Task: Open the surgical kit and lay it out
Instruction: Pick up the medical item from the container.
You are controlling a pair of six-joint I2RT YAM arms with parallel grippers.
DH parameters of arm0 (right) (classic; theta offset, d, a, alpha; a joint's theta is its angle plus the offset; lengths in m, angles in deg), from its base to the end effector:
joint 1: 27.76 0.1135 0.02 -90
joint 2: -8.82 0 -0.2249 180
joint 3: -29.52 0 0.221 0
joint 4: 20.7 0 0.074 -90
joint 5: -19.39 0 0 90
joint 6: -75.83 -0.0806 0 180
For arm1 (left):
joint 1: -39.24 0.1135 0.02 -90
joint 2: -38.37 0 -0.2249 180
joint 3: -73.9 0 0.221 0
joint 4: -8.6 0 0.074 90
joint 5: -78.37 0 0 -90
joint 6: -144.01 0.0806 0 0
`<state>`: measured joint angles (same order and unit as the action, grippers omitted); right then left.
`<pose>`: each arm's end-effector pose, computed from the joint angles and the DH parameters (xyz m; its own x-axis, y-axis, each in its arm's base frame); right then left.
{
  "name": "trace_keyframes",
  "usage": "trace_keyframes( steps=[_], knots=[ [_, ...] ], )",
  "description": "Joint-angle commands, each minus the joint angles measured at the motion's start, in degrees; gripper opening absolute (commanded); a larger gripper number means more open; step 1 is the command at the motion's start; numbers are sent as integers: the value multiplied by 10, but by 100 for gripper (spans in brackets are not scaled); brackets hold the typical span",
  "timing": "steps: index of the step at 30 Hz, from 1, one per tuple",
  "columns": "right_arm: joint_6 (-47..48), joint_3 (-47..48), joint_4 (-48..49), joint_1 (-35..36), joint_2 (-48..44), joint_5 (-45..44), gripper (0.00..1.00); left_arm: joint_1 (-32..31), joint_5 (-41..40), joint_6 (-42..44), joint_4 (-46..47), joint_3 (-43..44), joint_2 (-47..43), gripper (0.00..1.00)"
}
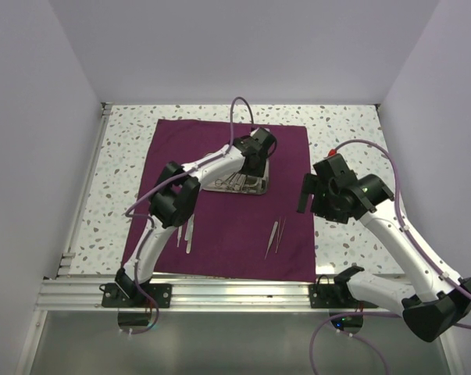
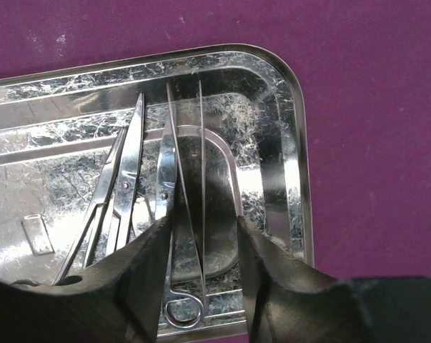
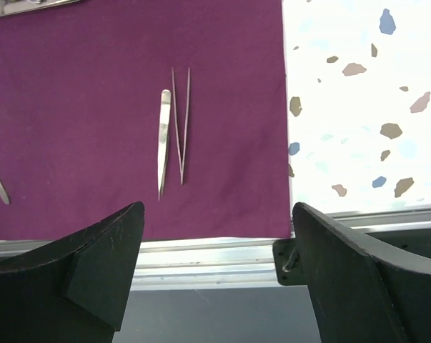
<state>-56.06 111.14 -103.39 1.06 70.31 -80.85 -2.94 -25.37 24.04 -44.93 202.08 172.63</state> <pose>0.1741 0.0794 0.2511 -0.8477 0.2836 -0.4484 0.2195 0.9569 0.1902 0.3639 -0.3039 0.1198 -0.8351 0.1019 -0.5406 0.1686 0.9828 -0.0752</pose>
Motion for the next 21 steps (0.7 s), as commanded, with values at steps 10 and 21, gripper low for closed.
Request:
trace_keyframes(
  steps=[10,21],
  knots=[
    [25,20,-21,-17,6,-33,87,-7,-36,-13,-14,20,29,21],
    [37,15,-18,-28,5,-25,87,-30,-64,-10,-22,3,21,29]
  ],
)
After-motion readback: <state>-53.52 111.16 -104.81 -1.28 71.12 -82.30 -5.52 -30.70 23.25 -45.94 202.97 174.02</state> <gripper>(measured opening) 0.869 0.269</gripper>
